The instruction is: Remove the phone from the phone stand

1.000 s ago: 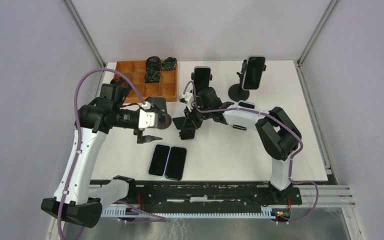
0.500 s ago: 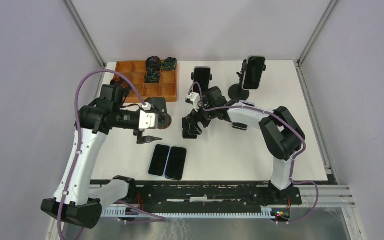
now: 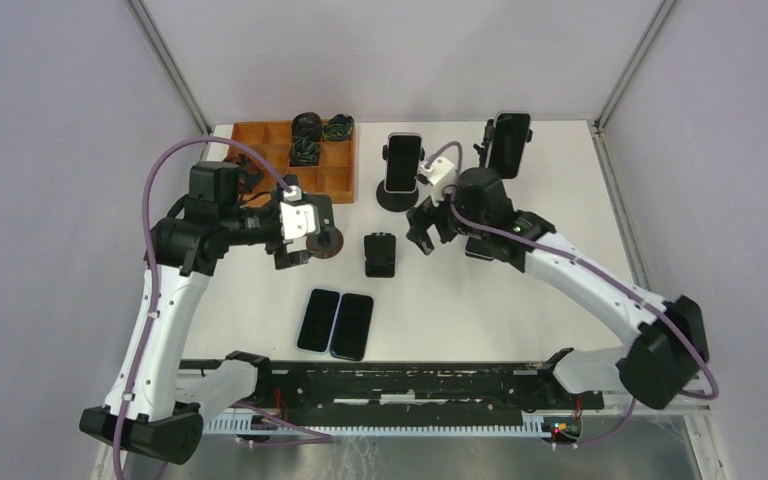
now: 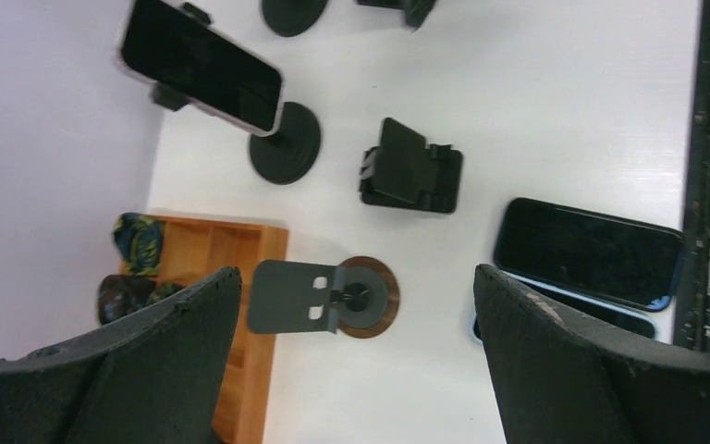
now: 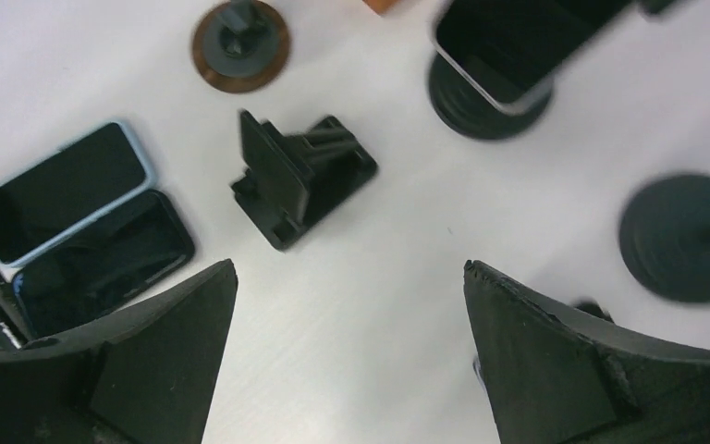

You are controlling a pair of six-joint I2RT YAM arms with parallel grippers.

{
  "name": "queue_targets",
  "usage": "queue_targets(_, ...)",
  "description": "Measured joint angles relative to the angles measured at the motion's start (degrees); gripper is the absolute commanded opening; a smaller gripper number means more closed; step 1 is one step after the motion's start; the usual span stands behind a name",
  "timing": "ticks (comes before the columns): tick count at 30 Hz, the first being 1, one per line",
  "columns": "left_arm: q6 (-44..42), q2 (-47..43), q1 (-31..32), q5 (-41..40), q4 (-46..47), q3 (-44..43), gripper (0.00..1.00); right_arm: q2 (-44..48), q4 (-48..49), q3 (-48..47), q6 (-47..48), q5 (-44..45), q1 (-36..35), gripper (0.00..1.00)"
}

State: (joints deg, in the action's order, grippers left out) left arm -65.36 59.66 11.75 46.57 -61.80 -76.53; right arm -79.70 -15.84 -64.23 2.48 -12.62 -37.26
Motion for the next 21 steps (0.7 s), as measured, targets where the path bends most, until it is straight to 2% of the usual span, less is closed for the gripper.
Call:
queue_targets(4, 5.25, -2.84, 0.00, -2.99, 6.82, 0.66, 1.00, 12.46, -0.44, 9.99, -4.59, 10.82, 0.33, 0.98)
queue_targets(7, 14.69, -3.61, 0.02, -7.80, 12.94, 1.95, 1.00, 20.90, -0.83, 16.44, -7.48, 13.42, 1.38, 0.98)
queue_targets(9, 19.41, -2.47, 0.02, -11.87, 14.91, 2.08, 1.00, 23.02, -1.44, 17.40, -8.72, 14.53, 2.23, 0.98)
queue_targets(12, 25.83, 1.75, 0.00, -18.10, 16.85, 1.53, 1.00, 23.41, -0.66, 18.03, -10.29, 13.00, 5.77, 0.98)
queue_targets(15, 29.64, 4.83, 0.00, -25.35, 20.09, 2.43, 1.00, 24.09, 2.47, 22.47, -12.37, 8.50, 13.38, 0.98)
queue_targets(18, 31.71, 2.49, -0.04, -32.09, 23.89, 5.57, 1.00, 24.41, 3.30, 27.52, -13.99, 5.77, 19.98, 0.98)
queue_targets(21, 33.40, -0.17, -0.04, -36.98, 25.14, 6.97, 1.00, 23.37, 3.37, 29.09, -14.69, 4.07, 23.61, 0.98)
